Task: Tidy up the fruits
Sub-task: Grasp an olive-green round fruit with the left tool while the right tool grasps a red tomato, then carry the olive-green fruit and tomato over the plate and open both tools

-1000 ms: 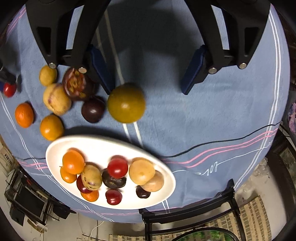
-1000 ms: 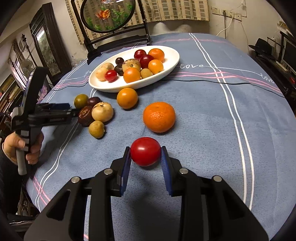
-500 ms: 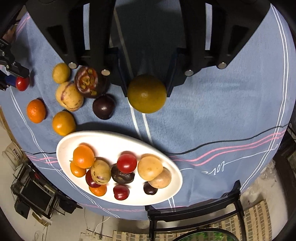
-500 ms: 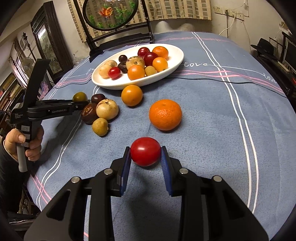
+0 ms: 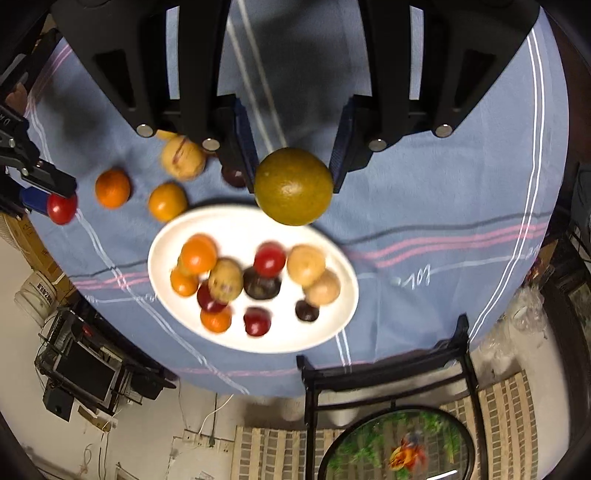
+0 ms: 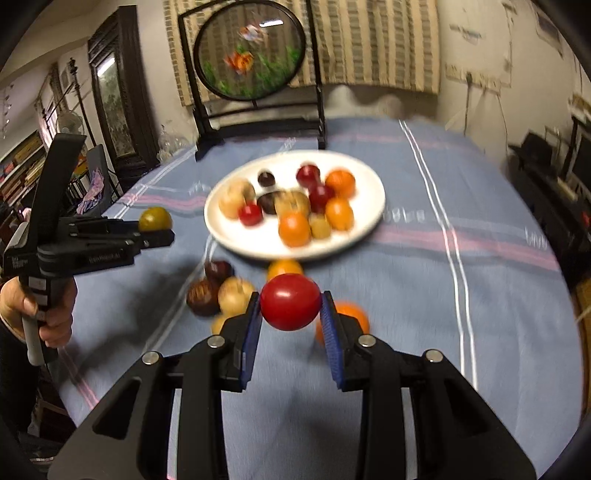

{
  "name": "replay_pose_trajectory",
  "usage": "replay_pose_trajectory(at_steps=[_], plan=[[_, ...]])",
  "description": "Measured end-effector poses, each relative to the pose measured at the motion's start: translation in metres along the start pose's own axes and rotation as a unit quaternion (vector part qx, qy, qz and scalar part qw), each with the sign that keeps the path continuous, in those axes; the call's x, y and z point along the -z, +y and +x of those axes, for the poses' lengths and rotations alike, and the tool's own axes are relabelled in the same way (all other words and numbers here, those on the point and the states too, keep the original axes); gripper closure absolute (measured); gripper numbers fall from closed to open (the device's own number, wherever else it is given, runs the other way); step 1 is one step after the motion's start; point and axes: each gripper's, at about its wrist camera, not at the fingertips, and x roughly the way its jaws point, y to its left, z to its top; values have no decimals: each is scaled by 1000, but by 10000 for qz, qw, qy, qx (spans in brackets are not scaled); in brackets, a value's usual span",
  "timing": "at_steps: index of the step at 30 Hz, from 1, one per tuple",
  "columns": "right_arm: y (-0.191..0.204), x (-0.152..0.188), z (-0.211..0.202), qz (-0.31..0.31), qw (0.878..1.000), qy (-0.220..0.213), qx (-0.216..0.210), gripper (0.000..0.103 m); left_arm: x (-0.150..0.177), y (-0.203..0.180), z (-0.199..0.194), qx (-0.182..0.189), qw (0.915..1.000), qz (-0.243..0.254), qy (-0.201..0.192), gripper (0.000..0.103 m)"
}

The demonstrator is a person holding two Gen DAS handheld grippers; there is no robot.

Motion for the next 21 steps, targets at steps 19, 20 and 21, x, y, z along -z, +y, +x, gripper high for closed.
replay_pose_trajectory(at_steps=[19, 20, 21], plan=[[-12, -112, 148, -162, 9995, 232, 152, 70, -104, 3, 103, -210, 9989, -394, 162, 64], [-12, -113, 151, -154, 9995, 259, 101, 70, -105, 3, 107, -250, 9987, -399, 180, 63], [-13, -114, 156, -132, 9994, 303, 54, 70, -105, 4, 111, -334, 9983, -427, 192, 63]])
